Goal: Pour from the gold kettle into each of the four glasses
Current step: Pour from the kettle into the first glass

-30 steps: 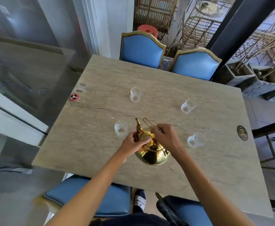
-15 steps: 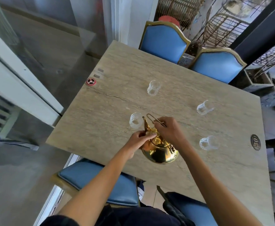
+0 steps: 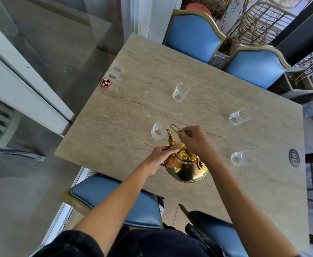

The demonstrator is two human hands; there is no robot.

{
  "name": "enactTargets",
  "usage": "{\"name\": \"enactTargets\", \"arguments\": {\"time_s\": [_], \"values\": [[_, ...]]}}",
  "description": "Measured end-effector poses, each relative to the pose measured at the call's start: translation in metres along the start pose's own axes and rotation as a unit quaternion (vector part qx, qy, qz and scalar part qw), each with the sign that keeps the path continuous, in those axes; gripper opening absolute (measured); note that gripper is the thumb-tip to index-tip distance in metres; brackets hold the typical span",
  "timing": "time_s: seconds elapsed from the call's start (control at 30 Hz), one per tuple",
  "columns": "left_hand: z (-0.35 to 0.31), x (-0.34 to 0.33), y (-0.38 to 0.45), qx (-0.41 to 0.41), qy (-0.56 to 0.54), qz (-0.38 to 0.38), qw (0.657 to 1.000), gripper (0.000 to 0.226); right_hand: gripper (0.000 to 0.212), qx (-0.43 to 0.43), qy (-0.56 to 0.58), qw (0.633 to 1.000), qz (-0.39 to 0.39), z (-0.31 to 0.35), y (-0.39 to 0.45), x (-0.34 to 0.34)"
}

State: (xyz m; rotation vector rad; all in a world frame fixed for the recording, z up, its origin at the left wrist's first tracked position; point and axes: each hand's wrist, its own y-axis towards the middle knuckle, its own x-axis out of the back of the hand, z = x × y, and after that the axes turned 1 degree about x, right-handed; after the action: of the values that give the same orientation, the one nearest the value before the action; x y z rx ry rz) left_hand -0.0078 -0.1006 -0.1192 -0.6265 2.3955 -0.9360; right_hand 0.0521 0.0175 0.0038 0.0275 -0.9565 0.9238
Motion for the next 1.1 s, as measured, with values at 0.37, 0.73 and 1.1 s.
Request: {"name": "enactTargets", "arguments": {"time_s": [0.37,0.73,1.1], "values": [[0.003,-0.003,-0.002,0.014,-0.026,0.016,0.999,0.039,0.031,-0.01,-0.03,0.999,0.019,0.005,0.003,0.001],[0.002,-0.012,-0.006,0.01,-0.031,0.025,0.999,0.041,0.028,0.002,-0.028,0.999,0.023,0.008,-0.005,0.011],[-0.002,-0.016,-0.013,0.002,-0.035,0.034,0.999,0.034,0.028,0.017,-0.034,0.999,0.015,0.011,-0.011,0.02]]}}
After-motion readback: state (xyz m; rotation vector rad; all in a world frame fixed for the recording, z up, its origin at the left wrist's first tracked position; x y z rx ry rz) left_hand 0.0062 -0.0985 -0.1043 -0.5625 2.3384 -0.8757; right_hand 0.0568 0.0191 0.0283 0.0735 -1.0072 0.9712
